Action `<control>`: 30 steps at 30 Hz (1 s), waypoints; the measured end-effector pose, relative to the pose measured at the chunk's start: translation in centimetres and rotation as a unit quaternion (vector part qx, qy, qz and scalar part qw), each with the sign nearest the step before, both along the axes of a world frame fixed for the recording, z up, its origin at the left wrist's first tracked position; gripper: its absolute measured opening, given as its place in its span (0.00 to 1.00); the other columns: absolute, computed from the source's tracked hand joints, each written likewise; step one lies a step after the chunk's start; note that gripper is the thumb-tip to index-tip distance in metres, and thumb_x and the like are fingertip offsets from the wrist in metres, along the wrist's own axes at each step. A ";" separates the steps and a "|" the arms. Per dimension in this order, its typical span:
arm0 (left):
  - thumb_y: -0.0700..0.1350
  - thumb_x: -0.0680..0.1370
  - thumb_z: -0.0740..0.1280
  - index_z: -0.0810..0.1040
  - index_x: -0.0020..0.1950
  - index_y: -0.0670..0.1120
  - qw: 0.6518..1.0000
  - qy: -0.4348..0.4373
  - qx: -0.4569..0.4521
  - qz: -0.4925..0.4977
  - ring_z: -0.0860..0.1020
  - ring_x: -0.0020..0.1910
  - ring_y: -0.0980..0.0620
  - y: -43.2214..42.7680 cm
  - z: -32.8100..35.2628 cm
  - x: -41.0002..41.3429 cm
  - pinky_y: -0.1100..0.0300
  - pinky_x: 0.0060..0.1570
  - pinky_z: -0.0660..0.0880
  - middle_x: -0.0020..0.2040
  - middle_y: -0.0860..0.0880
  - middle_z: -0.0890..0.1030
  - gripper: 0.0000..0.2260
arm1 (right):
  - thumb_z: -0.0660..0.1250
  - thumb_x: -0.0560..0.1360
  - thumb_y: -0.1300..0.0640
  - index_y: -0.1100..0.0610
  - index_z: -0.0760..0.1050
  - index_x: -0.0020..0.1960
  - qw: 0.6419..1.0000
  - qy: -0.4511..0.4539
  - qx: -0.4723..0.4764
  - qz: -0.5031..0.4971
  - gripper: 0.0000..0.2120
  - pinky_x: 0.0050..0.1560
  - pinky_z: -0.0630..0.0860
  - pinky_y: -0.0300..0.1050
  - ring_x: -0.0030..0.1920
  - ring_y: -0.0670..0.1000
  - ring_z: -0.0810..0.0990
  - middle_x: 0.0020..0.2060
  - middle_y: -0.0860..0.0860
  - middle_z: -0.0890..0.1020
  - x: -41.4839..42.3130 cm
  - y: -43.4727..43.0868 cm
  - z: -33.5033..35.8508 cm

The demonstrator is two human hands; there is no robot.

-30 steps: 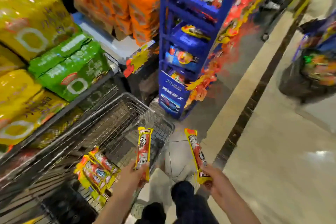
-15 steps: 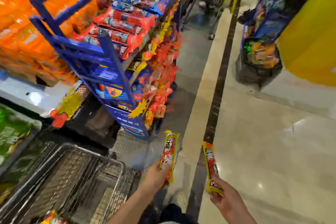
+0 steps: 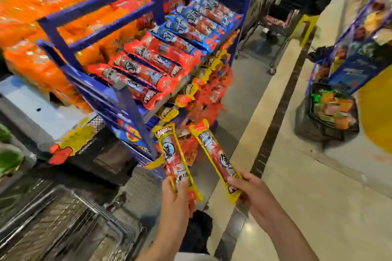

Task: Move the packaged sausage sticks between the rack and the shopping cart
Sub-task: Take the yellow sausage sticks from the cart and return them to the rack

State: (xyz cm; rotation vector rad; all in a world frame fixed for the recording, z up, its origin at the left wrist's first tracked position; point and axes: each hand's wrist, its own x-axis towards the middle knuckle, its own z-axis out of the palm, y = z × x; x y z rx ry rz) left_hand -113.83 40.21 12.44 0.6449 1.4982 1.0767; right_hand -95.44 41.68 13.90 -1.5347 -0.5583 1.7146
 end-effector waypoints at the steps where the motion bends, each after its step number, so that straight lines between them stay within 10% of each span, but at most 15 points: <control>1: 0.46 0.82 0.60 0.70 0.52 0.49 1.000 0.006 -0.008 0.022 0.69 0.22 0.51 1.0 -0.1 0.3 0.58 0.23 0.64 0.25 0.49 0.75 0.02 | 0.75 0.70 0.58 0.53 0.81 0.57 1.000 -0.004 0.007 0.023 0.16 0.37 0.71 0.43 0.38 0.51 0.76 0.41 0.54 0.83 0.0 2.1 0.5; 22: 0.38 0.80 0.64 0.70 0.58 0.30 0.980 0.036 0.001 0.194 0.70 0.25 0.57 14.0 -0.4 1.1 0.66 0.25 0.67 0.30 0.46 0.73 0.12 | 0.71 0.74 0.60 0.58 0.81 0.57 0.968 0.053 0.003 0.244 0.12 0.36 0.76 0.40 0.38 0.48 0.83 0.44 0.54 0.85 -1.6 22.6 0.2; 30: 0.39 0.80 0.64 0.72 0.53 0.47 0.939 -0.047 -0.037 0.338 0.75 0.23 0.54 17.8 -0.9 0.0 0.53 0.32 0.74 0.28 0.50 0.78 0.04 | 0.75 0.69 0.52 0.59 0.80 0.49 0.951 0.049 -0.069 0.299 0.14 0.29 0.67 0.40 0.28 0.49 0.71 0.34 0.54 0.77 -4.6 27.1 -0.3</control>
